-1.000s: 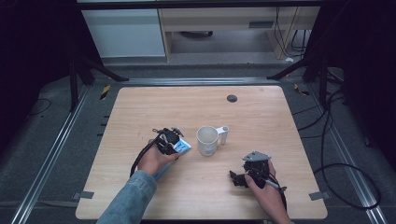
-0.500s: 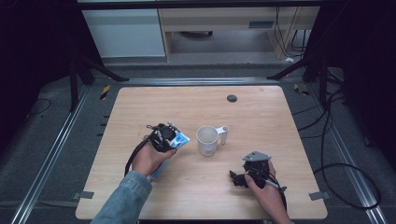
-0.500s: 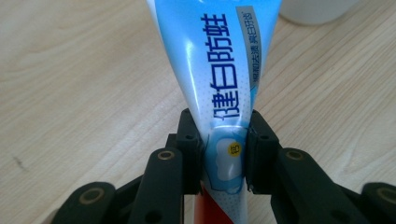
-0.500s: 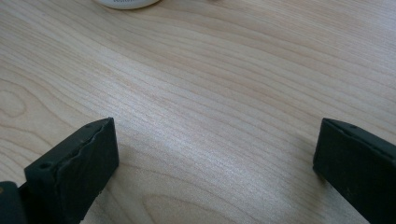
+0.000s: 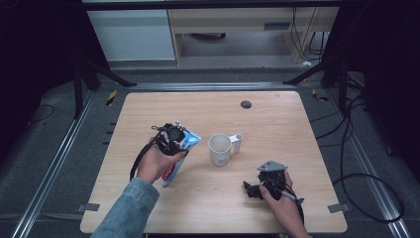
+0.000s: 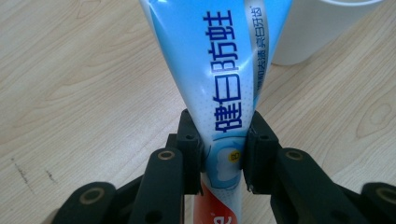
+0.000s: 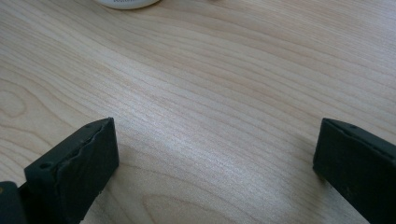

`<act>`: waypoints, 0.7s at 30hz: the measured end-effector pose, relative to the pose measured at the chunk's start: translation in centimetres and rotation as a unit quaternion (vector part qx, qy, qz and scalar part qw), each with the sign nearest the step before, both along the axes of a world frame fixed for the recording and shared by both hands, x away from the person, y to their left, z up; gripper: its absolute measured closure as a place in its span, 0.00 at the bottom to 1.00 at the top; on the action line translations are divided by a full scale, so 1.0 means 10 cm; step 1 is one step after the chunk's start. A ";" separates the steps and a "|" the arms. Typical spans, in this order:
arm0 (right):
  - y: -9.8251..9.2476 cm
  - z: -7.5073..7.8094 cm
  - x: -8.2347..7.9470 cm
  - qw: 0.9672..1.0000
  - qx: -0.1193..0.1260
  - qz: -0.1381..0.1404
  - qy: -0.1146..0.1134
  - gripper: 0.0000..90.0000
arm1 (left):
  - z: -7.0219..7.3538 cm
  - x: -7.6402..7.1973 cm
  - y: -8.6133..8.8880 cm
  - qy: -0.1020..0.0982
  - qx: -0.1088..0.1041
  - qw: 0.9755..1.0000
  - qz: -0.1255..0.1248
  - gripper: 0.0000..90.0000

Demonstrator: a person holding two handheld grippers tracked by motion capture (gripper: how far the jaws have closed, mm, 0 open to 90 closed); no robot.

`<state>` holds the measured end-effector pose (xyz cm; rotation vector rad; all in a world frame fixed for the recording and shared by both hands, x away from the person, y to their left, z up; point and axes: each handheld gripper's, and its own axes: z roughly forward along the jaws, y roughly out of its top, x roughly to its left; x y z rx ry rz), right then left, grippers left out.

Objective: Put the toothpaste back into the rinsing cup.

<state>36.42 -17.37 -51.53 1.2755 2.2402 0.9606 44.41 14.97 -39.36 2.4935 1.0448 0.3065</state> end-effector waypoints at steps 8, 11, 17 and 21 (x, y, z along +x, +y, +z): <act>0.00 0.00 0.00 1.000 0.000 0.000 0.000 0.00 | 0.06 0.02 -0.02 -0.005 0.001 1.000 -0.003 0.79; 0.00 0.00 0.00 1.000 -0.001 0.000 0.000 0.00 | 0.10 0.01 -0.03 -0.011 -0.001 1.000 -0.003 0.79; 0.00 0.00 0.00 1.000 -0.001 0.000 -0.001 0.00 | 0.24 0.01 -0.05 -0.032 -0.010 0.999 -0.001 0.80; 0.00 0.00 0.00 1.000 -0.001 0.000 0.000 0.00 | 0.32 0.02 -0.06 -0.038 -0.012 0.999 -0.002 0.80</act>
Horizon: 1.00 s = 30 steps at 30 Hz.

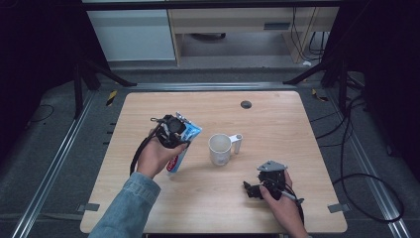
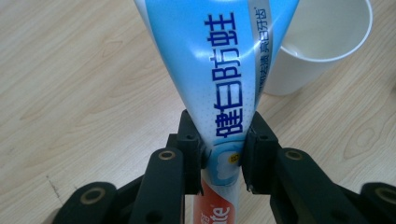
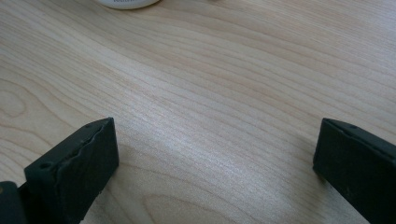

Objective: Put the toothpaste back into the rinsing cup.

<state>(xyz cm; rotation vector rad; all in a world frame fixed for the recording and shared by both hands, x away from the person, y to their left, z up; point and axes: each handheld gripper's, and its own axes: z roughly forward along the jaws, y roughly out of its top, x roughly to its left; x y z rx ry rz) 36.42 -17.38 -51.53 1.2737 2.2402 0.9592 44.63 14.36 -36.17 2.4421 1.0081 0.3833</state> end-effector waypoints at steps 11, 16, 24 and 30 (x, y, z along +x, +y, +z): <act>0.00 0.00 0.00 1.000 -0.001 0.001 -0.001 0.00 | 0.06 -0.01 -0.04 -0.007 -0.005 1.000 -0.004 0.80; 0.00 0.00 0.00 1.000 -0.001 0.001 -0.001 0.00 | 0.09 -0.02 -0.04 -0.019 -0.021 1.000 0.000 0.80; 0.00 0.00 0.00 1.000 -0.001 0.001 -0.001 0.00 | 0.28 -0.06 -0.05 -0.058 -0.065 0.996 0.009 0.80; 0.00 0.00 -0.01 1.000 -0.001 0.002 0.000 0.00 | 0.36 -0.07 -0.11 -0.073 -0.074 0.995 0.007 0.80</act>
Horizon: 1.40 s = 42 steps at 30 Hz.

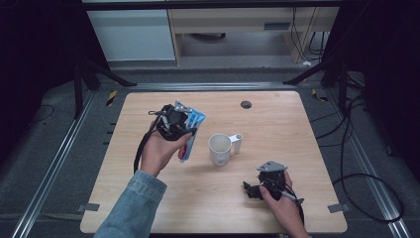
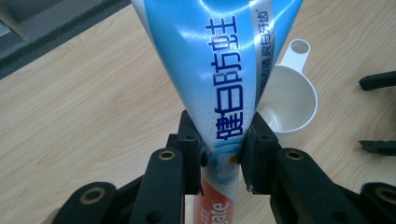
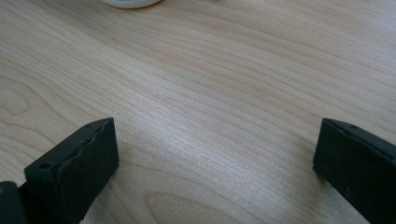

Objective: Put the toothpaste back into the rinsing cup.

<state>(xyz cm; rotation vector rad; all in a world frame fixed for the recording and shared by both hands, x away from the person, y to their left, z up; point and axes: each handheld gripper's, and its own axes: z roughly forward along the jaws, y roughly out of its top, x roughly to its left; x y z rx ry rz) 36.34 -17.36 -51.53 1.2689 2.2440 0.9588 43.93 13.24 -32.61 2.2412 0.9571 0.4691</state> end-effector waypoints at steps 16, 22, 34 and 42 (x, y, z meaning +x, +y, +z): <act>0.00 0.00 0.00 1.000 -0.001 0.001 -0.001 0.00 | 0.19 0.02 -0.20 -0.037 -0.007 0.999 -0.007 0.80; 0.00 0.00 0.00 1.000 0.000 0.001 -0.001 0.00 | 0.27 0.03 -0.23 -0.052 -0.013 0.999 -0.008 0.80; 0.00 0.00 0.00 1.000 -0.001 0.002 -0.001 0.00 | 0.42 -0.03 -0.32 -0.100 -0.034 0.994 -0.003 0.80; 0.00 0.00 0.00 1.000 -0.001 0.001 0.000 0.00 | 0.43 -0.07 -0.43 -0.103 -0.046 0.994 -0.015 0.80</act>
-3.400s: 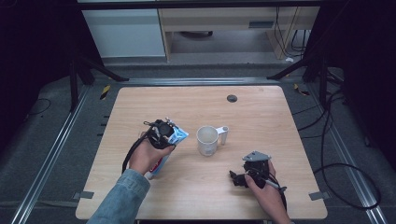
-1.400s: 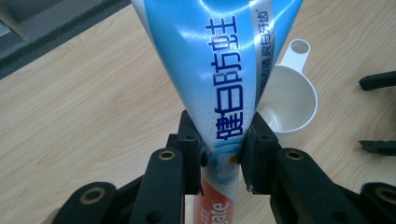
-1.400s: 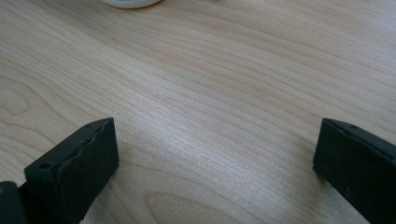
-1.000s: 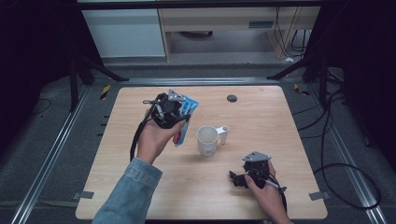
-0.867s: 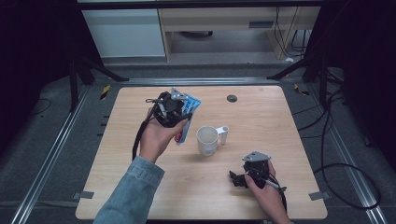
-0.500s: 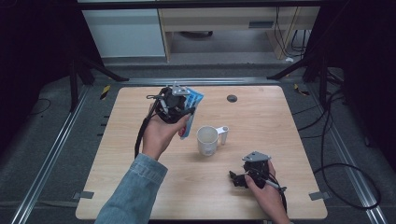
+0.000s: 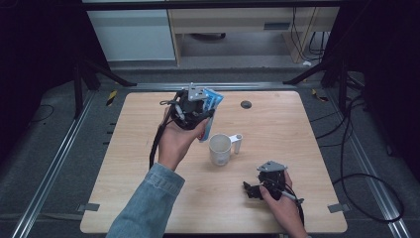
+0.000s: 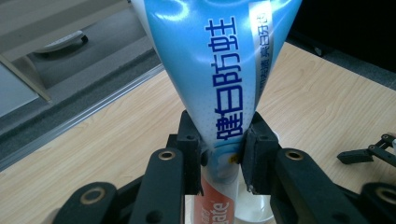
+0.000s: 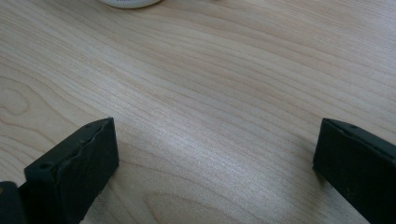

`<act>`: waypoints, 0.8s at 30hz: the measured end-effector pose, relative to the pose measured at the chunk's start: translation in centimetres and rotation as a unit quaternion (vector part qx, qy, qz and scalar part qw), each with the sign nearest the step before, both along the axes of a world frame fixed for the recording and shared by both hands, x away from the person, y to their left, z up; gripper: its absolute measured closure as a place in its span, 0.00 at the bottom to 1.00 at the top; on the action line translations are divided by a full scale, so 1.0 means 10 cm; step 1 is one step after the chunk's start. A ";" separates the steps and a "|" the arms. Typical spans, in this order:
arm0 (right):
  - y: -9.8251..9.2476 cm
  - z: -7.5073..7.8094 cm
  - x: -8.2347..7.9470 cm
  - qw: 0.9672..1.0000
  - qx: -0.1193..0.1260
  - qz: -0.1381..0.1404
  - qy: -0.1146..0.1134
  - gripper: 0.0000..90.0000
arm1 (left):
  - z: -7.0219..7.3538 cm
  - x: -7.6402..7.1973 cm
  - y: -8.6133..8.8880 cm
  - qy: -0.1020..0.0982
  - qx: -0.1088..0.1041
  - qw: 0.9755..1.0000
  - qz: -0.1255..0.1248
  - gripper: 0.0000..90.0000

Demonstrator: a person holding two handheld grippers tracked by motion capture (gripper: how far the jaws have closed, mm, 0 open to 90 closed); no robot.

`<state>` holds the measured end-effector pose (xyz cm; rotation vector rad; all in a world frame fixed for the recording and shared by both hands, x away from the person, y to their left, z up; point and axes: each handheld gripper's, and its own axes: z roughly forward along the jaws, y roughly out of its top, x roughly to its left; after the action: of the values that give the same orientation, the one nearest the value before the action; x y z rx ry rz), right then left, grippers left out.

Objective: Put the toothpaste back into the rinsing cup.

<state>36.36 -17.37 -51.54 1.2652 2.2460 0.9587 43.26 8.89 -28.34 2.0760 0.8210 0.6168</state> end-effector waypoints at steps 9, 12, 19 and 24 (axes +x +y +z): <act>0.00 0.00 0.00 1.000 0.000 0.000 0.000 0.00 | 0.00 -0.03 -0.12 -0.019 -0.008 1.000 -0.007 0.80; 0.00 0.00 0.00 1.000 0.000 0.000 0.000 0.00 | 0.01 -0.05 -0.16 -0.028 -0.009 1.000 -0.008 0.80; 0.00 0.00 0.00 1.000 0.000 0.000 0.000 0.00 | 0.01 -0.07 -0.22 -0.040 -0.009 0.999 -0.009 0.80; 0.00 0.00 0.00 1.000 0.000 0.000 0.000 0.00 | 0.00 -0.08 -0.24 -0.041 -0.007 0.999 -0.007 0.80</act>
<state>36.36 -17.37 -51.53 1.2656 2.2463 0.9590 42.46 6.44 -28.38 2.0286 0.7617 0.6815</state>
